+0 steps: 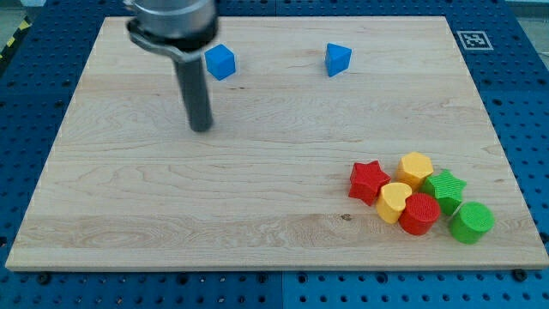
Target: Push the blue cube to the top of yellow hexagon
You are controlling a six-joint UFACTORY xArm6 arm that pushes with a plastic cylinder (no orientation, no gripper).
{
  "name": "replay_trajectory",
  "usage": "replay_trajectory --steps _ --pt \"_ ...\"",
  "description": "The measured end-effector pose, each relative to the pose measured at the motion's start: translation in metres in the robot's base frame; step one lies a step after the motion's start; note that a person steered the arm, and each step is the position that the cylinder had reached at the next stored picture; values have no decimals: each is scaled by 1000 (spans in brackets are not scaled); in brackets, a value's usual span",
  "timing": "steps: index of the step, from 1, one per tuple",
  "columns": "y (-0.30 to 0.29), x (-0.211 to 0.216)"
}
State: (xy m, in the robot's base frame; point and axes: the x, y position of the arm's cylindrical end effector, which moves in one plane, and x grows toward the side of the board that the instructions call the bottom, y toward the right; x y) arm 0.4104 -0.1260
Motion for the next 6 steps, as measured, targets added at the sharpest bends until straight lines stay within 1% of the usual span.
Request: replay_trajectory --steps 1,2,3,5,6 --pt "-19 -74" --pt "-17 -115" --pt "-10 -116" --pt "48 -111" --pt "49 -88"
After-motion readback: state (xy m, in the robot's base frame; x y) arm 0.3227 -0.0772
